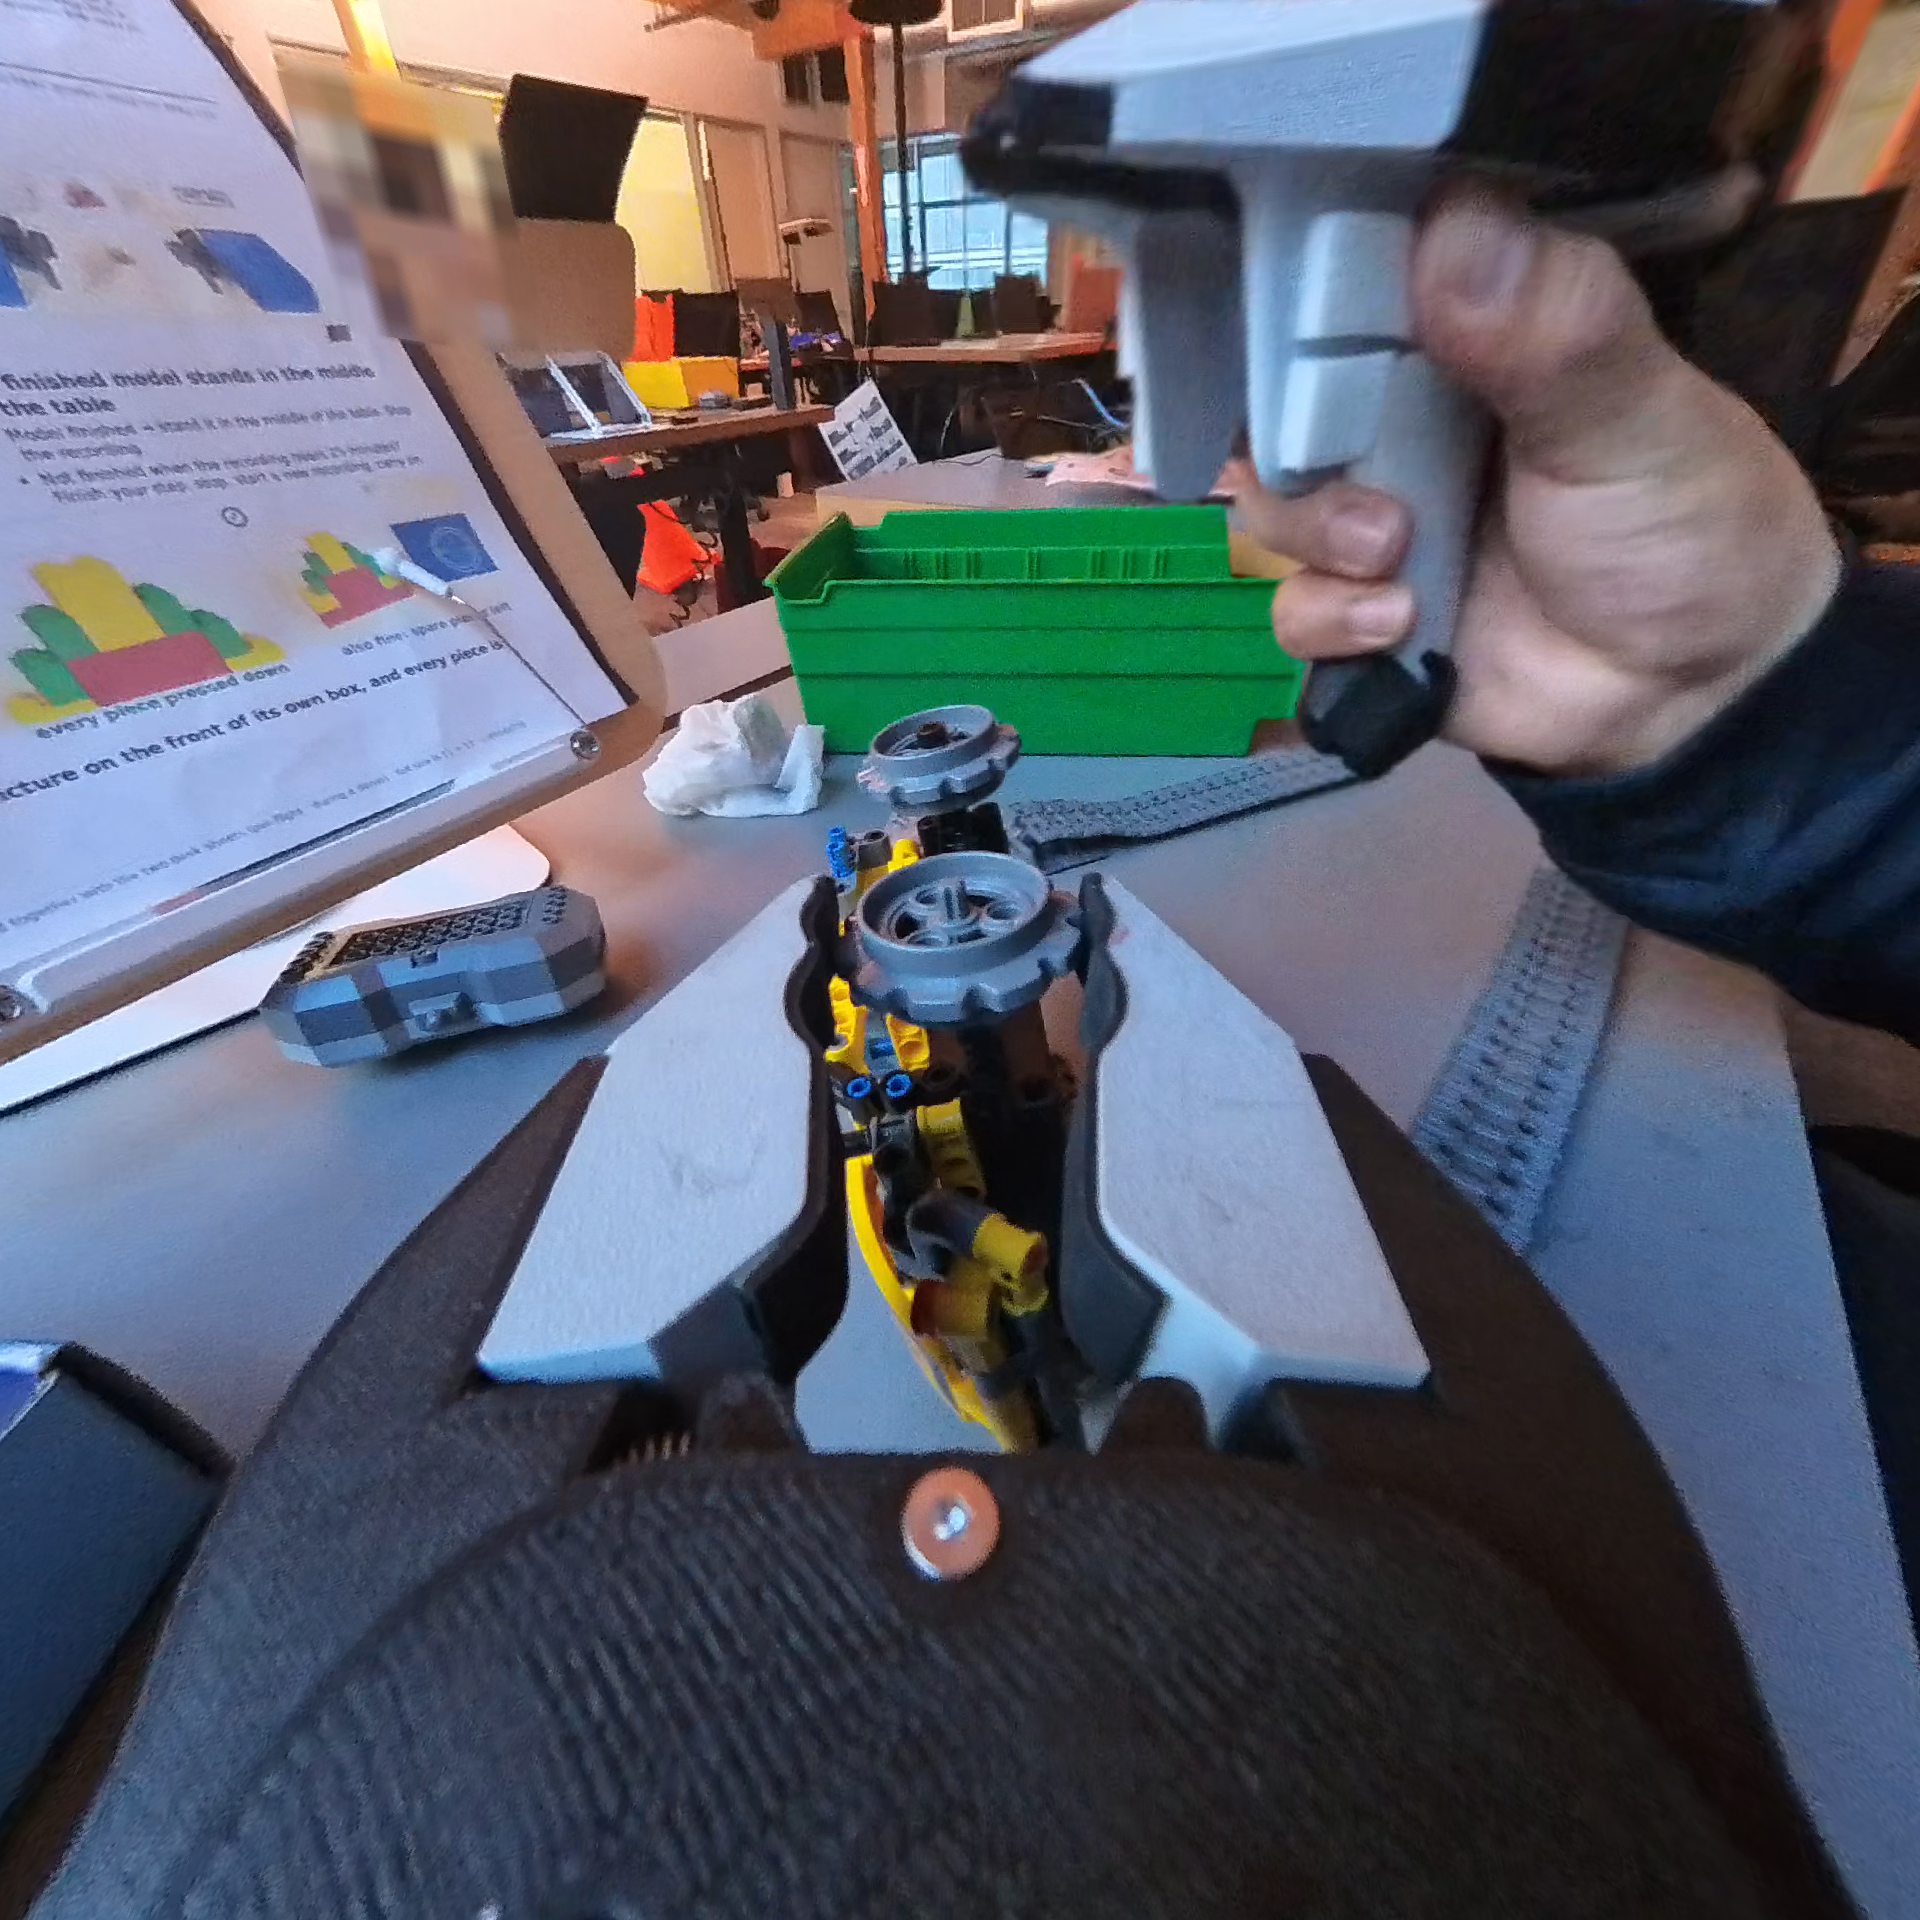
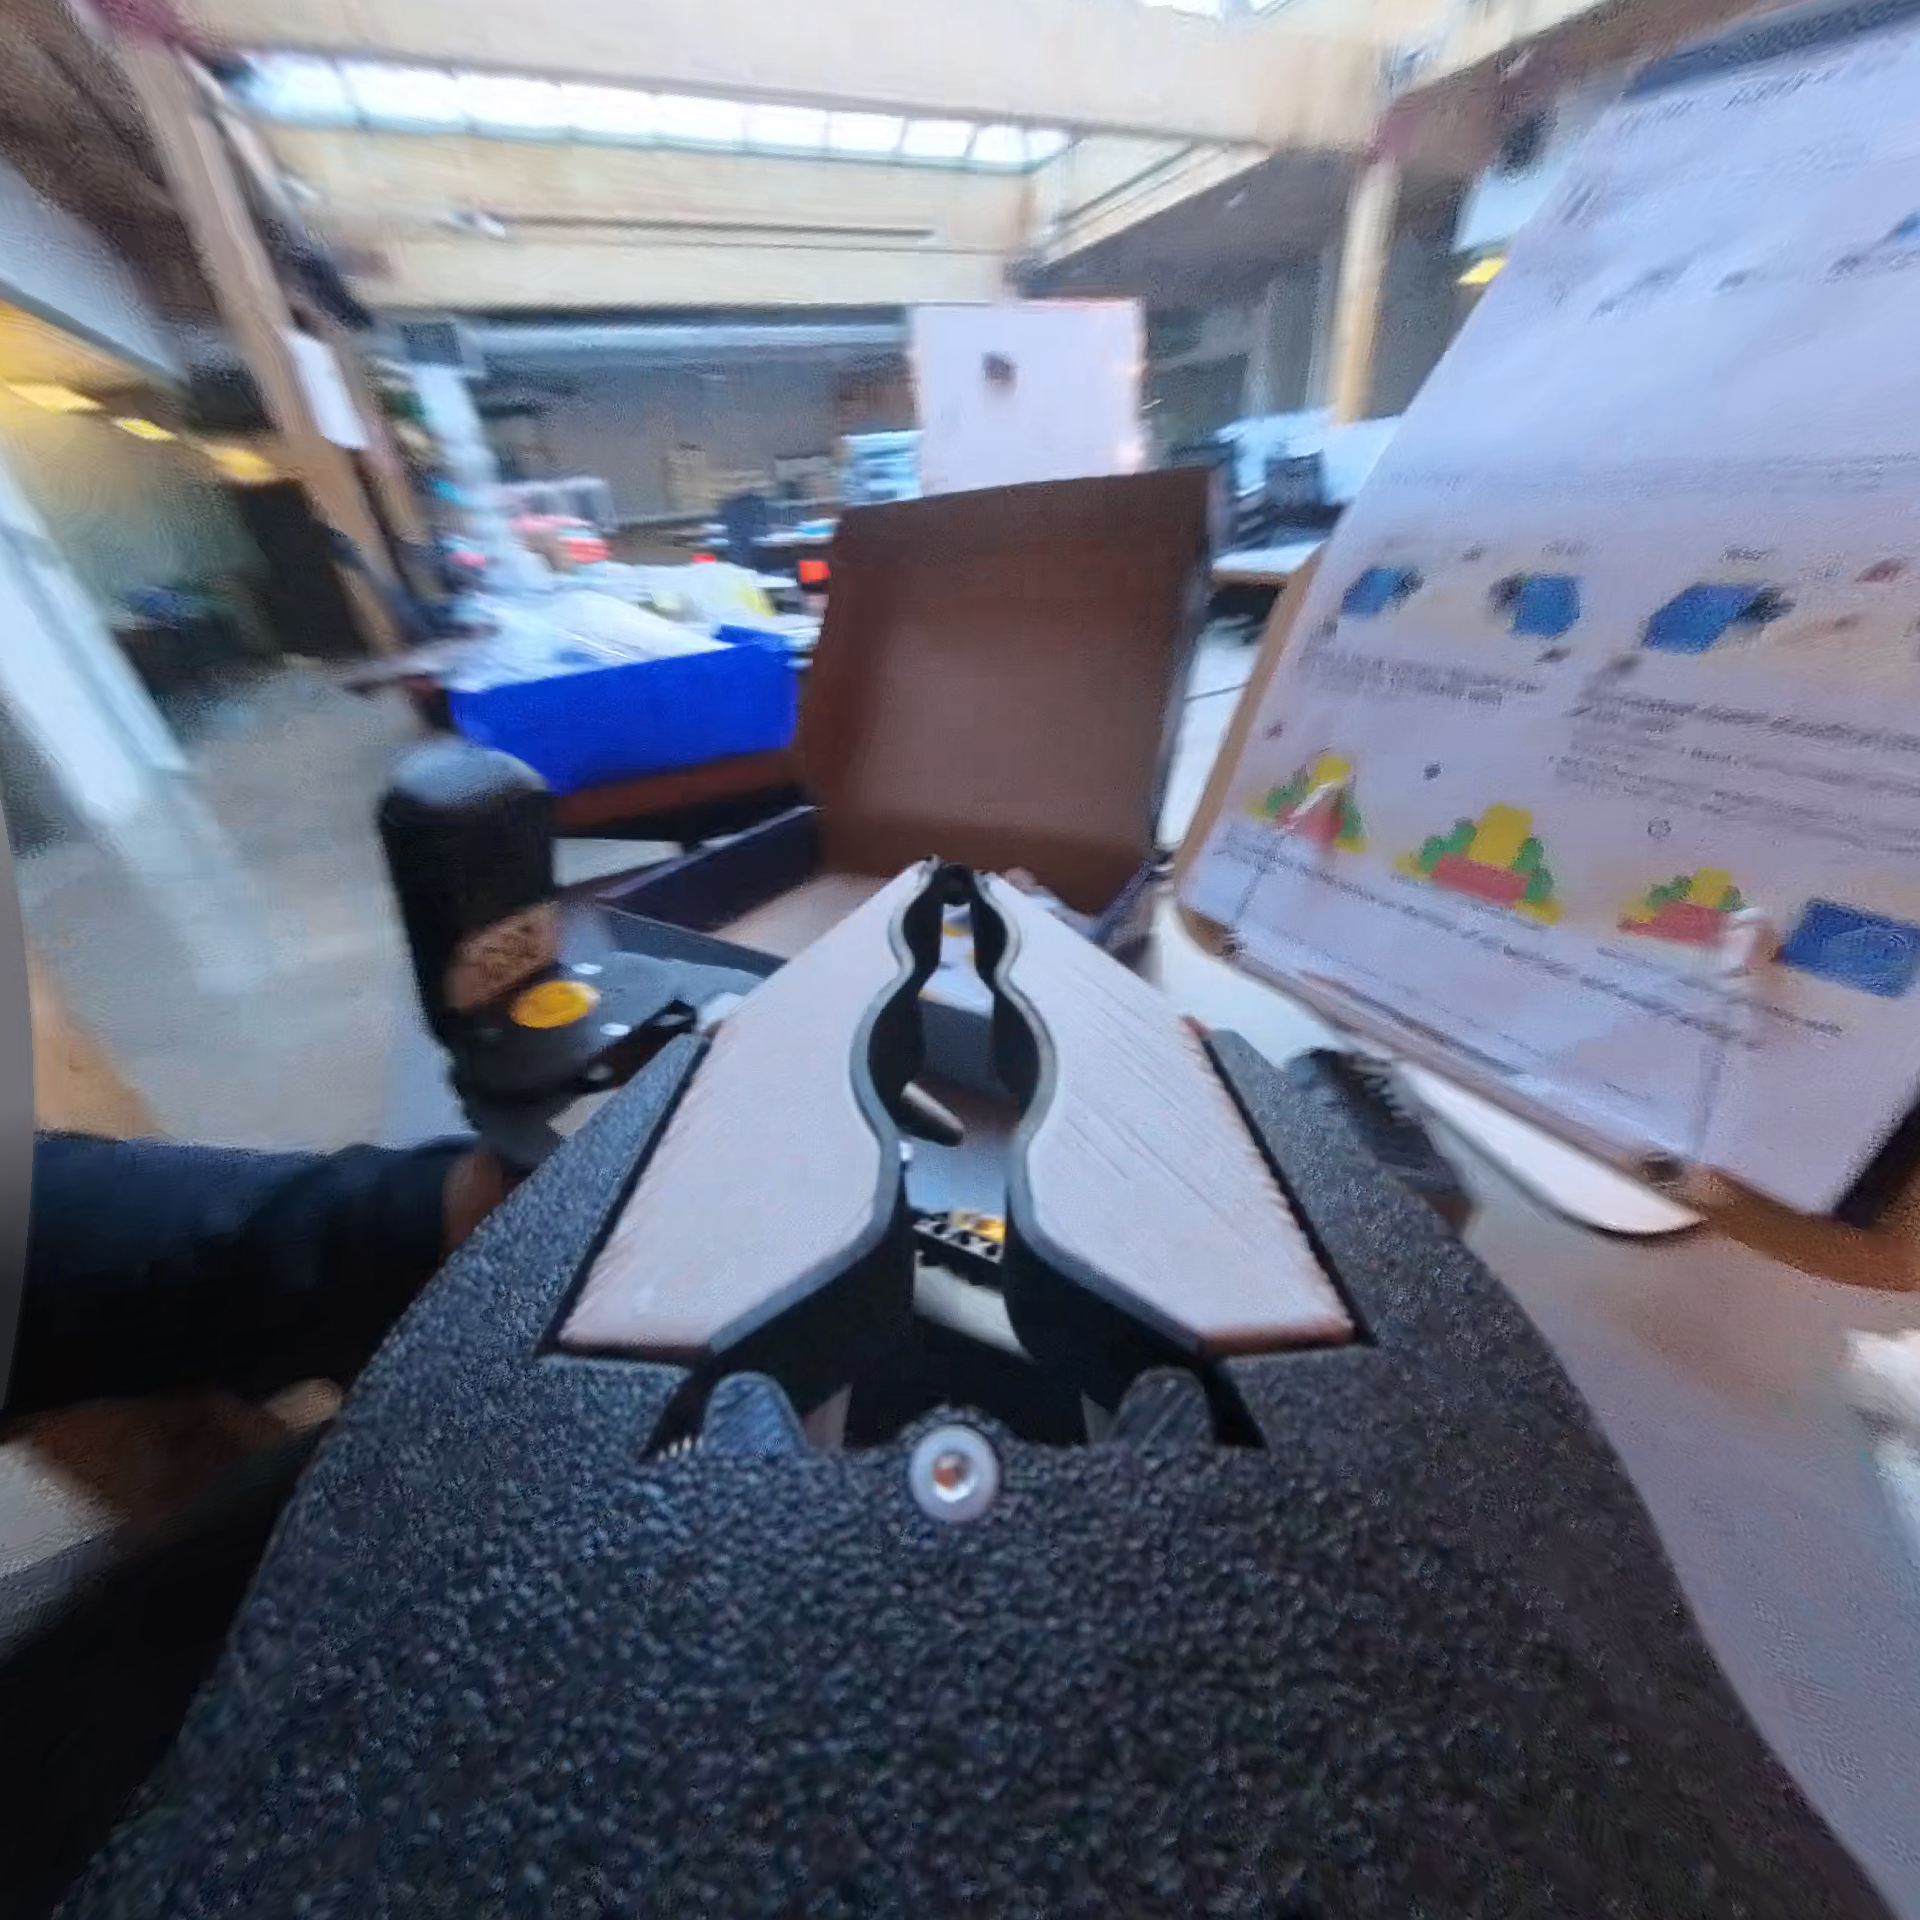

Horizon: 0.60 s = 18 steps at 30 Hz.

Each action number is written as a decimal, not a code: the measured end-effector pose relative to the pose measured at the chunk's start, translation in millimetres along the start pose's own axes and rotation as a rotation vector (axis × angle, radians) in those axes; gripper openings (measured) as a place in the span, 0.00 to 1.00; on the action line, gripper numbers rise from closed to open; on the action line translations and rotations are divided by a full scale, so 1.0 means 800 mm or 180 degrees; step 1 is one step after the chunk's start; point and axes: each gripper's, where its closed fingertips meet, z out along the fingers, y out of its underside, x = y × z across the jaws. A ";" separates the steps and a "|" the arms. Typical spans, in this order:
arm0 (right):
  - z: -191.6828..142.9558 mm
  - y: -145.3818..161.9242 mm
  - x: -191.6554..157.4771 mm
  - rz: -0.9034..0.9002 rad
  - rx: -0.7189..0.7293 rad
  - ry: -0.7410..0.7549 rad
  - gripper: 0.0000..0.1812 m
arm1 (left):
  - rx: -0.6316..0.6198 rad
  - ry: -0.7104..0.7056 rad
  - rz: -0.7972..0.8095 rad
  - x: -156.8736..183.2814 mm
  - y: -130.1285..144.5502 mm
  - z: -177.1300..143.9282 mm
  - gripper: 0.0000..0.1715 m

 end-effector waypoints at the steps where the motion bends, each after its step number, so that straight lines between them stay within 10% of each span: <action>1: 0.002 0.006 0.002 0.0155 -0.0134 -0.0091 0.00 | 0.0023 0.0054 -0.0013 0.004 -0.002 0.001 0.26; 8: -0.023 0.063 0.009 -0.0066 -0.0791 0.0055 0.01 | 0.0096 0.0089 0.0320 0.017 -0.005 0.005 0.26; 18: -0.221 0.223 0.105 0.0224 -0.2406 0.0907 0.02 | 0.0102 0.0211 0.0469 0.028 -0.006 0.006 0.26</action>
